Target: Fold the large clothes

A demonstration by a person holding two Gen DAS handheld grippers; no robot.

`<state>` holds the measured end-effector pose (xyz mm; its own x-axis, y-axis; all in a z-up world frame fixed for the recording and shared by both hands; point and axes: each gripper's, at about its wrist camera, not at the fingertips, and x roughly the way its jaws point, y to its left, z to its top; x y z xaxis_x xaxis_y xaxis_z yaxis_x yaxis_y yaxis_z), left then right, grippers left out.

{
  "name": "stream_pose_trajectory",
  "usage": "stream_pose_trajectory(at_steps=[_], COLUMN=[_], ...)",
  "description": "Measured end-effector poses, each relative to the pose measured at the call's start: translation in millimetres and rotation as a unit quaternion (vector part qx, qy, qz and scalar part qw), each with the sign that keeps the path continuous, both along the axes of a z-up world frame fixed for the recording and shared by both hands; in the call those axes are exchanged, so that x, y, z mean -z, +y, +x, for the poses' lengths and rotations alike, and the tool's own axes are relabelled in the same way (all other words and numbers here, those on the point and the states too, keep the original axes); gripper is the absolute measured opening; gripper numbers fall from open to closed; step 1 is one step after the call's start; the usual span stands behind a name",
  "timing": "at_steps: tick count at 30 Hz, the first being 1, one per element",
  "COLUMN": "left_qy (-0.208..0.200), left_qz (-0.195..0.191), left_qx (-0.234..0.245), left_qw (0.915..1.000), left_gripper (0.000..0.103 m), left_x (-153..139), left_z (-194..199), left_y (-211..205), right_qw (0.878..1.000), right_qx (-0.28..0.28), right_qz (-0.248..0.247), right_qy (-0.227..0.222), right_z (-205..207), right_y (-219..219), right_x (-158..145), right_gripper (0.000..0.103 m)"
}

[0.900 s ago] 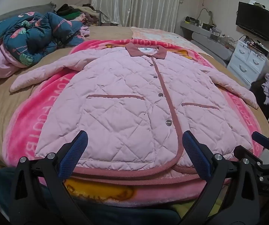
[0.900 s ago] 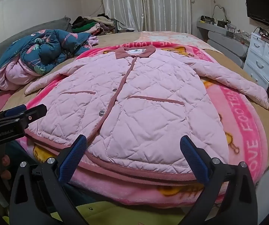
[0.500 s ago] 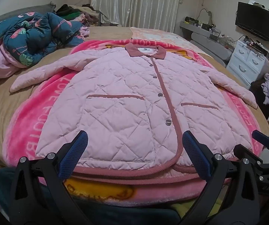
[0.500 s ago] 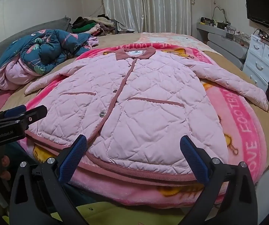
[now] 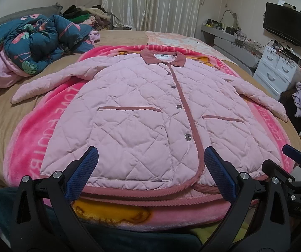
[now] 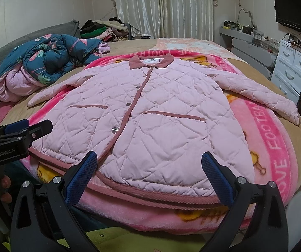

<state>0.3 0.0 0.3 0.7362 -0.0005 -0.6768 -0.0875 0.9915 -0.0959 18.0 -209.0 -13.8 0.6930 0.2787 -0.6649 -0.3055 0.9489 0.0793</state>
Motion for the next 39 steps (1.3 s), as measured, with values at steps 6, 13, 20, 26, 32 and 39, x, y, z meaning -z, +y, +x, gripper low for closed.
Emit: stream_pose_trajectory(at_steps=[6, 13, 20, 26, 32, 39], left_qy=[0.0, 0.0, 0.001, 0.0, 0.002, 0.01], left_qz=[0.001, 0.0, 0.0, 0.0, 0.001, 0.002], left_qx=[0.0, 0.002, 0.001, 0.001, 0.001, -0.001], left_qw=[1.0, 1.0, 1.0, 1.0, 1.0, 0.9999], left_gripper=[0.094, 0.094, 0.094, 0.094, 0.094, 0.094], left_x=[-5.6, -5.5, -3.3, -3.1, -0.7, 6.7], left_z=[-1.8, -1.7, -3.0, -3.1, -2.5, -0.4], left_y=[-4.0, -3.6, -4.4, -4.0, -2.7, -4.5], right_qw=[1.0, 1.0, 1.0, 1.0, 1.0, 1.0], right_qx=[0.0, -0.001, 0.0, 0.0, 0.001, 0.003], right_qz=[-0.001, -0.001, 0.0, 0.001, 0.004, 0.009], right_qy=[-0.001, -0.001, 0.0, 0.001, 0.004, 0.011], right_z=[-1.4, -1.3, -1.2, -0.3, 1.3, 5.0], right_y=[-0.3, -0.5, -1.1, -3.0, -6.1, -9.3], right_x=[2.2, 1.9, 2.1, 3.3, 5.3, 10.1], right_gripper=[0.099, 0.099, 0.099, 0.099, 0.099, 0.099])
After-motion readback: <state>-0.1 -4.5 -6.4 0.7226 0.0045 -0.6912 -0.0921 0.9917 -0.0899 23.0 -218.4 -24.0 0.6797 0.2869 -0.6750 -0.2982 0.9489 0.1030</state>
